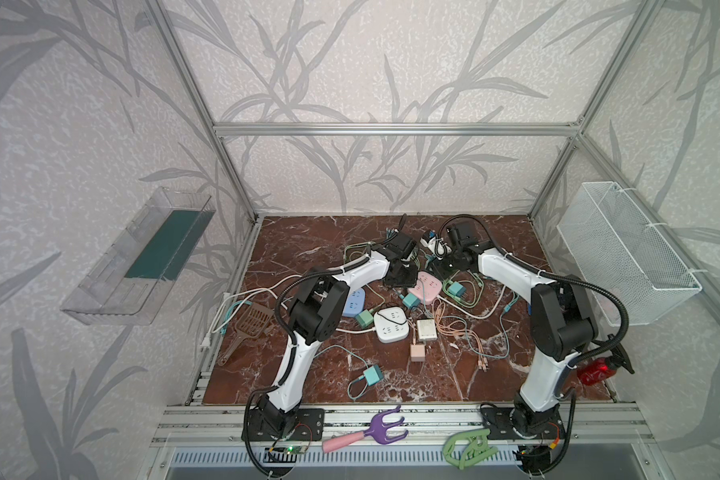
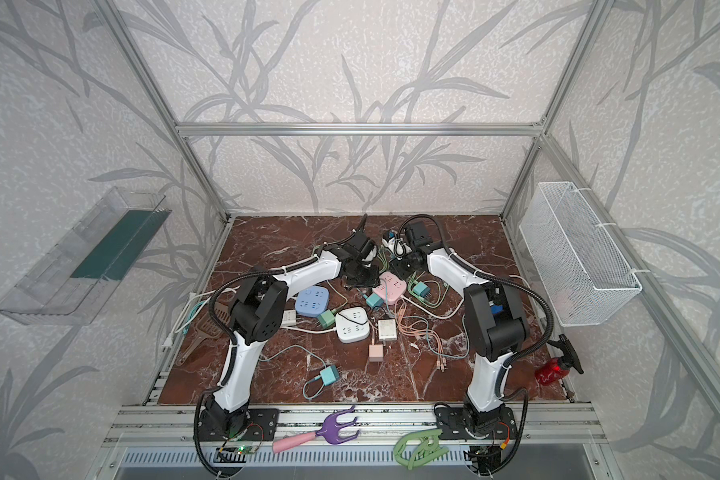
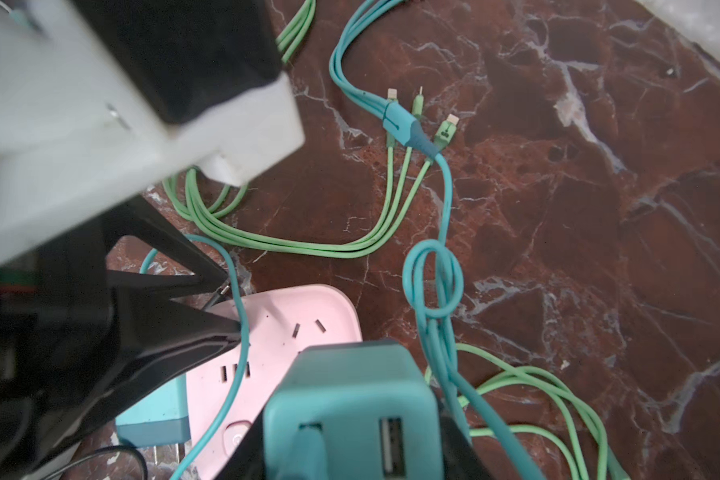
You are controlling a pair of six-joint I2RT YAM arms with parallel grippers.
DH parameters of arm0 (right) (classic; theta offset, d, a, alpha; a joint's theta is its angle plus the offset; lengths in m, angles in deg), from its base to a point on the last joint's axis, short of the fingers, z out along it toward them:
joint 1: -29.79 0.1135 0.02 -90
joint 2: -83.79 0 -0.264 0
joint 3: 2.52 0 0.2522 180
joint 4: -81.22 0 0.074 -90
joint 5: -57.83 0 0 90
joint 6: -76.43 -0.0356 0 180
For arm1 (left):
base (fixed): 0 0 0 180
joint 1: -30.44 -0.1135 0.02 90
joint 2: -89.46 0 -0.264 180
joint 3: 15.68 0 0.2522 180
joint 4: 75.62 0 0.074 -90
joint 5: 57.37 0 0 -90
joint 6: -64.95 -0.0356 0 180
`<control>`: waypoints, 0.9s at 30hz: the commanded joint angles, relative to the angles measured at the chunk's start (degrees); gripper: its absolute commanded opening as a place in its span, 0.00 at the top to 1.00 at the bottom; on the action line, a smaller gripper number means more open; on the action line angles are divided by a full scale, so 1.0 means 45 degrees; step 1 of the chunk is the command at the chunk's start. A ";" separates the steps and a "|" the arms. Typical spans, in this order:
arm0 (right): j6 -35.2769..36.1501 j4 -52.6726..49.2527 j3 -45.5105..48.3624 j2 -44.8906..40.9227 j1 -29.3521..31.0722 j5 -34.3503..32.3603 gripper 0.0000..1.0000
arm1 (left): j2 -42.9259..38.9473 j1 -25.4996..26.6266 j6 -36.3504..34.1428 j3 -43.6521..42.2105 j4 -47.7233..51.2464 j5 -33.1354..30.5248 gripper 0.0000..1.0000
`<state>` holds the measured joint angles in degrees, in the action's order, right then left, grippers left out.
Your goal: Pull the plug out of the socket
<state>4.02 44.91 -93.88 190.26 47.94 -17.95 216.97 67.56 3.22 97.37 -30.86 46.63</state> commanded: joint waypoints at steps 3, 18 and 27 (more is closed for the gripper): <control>-0.0529 -0.0577 -0.0235 -0.0324 -0.0674 0.1462 0.77 | 0.0782 0.0151 -0.0127 -0.0540 0.1448 -0.0648 0.63; -0.1737 -0.2186 -0.1051 -0.0031 -0.2062 0.3157 0.76 | 0.0597 0.0157 -0.0118 -0.0559 0.1327 -0.0670 0.62; -0.2910 -0.2336 -0.1074 0.0028 -0.2821 0.3763 0.77 | 0.0434 0.0164 -0.0168 -0.0640 0.1215 -0.0722 0.62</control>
<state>-6.48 35.65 -97.12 190.59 35.92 -3.37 216.84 67.65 3.20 97.35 -31.12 46.17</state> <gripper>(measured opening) 0.440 0.385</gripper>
